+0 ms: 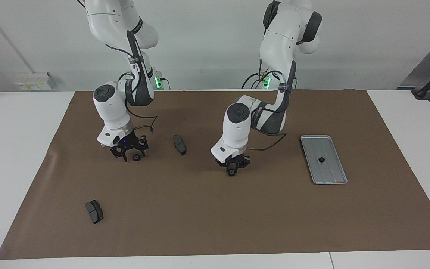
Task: Pick bearing gear from pile to tray
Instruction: 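Place the gear on the tray while the right gripper grasps the third gear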
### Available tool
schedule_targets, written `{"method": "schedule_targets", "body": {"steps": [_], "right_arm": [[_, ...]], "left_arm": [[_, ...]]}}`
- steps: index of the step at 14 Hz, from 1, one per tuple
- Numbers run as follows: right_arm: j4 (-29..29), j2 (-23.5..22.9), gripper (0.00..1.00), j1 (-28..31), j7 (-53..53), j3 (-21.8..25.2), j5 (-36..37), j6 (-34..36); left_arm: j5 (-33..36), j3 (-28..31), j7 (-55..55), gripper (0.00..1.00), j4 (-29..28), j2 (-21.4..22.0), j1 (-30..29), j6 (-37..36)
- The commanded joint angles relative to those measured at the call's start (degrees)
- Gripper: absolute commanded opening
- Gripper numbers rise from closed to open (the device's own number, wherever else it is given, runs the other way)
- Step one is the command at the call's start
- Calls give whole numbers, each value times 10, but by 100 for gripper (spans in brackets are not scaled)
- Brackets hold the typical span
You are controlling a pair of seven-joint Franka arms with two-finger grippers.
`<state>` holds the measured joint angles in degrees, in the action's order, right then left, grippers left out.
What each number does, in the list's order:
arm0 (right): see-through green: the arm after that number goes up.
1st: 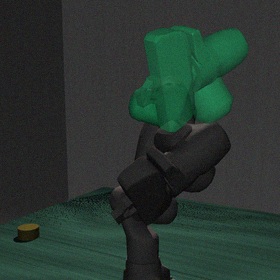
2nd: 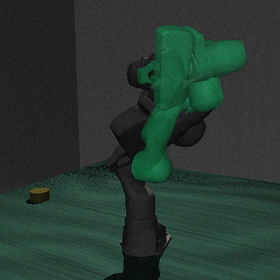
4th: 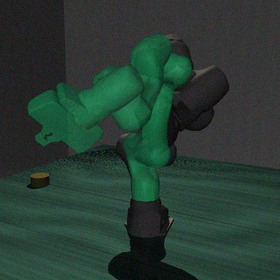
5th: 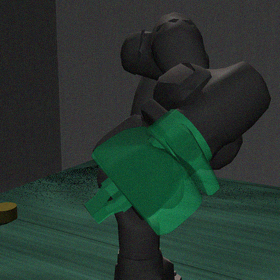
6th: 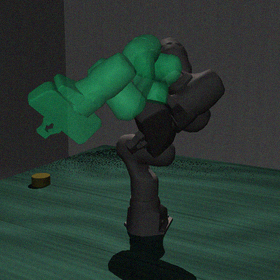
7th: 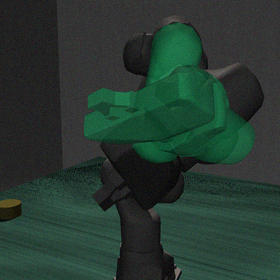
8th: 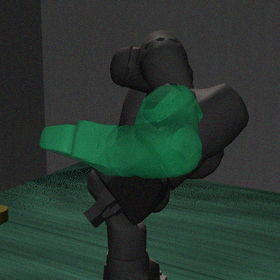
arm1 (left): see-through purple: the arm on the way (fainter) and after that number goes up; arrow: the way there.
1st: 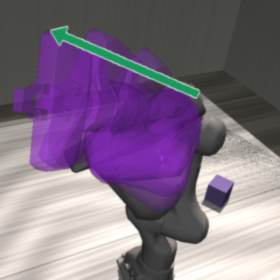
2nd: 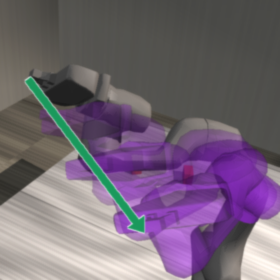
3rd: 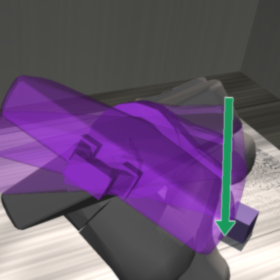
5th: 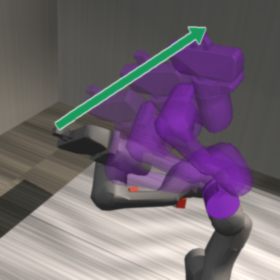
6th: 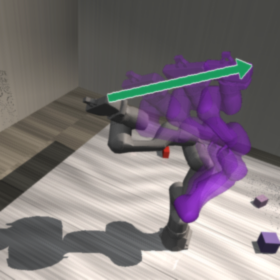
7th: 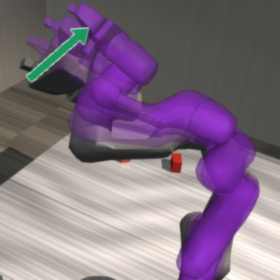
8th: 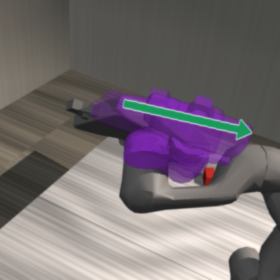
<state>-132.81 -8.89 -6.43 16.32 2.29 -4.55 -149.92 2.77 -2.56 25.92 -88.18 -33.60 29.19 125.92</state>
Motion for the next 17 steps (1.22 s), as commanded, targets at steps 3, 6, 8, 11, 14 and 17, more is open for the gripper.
{"method": "schedule_targets", "body": {"steps": [3,6,8,11,14,17], "right_arm": [[-10,-1,64,-2,12,-1,-21,-19],[-11,-1,56,-2,13,-1,-21,-18],[-11,-1,50,-2,12,-1,-21,-19],[-10,-1,45,-2,12,-1,-21,-19],[-9,-1,17,-3,11,-2,-21,-19],[3,0,0,-6,-36,-7,-21,-13]], "left_arm": [[-31,-3,-16,10,-16,54,-112,-26],[-32,-3,-117,10,-79,93,-184,-26],[-32,-3,-227,10,-120,114,-229,-26],[-32,-3,-308,10,-164,133,-275,-21],[-32,-3,-368,10,-189,141,-308,-10],[-34,-3,-366,14,-234,150,-309,63]]}}
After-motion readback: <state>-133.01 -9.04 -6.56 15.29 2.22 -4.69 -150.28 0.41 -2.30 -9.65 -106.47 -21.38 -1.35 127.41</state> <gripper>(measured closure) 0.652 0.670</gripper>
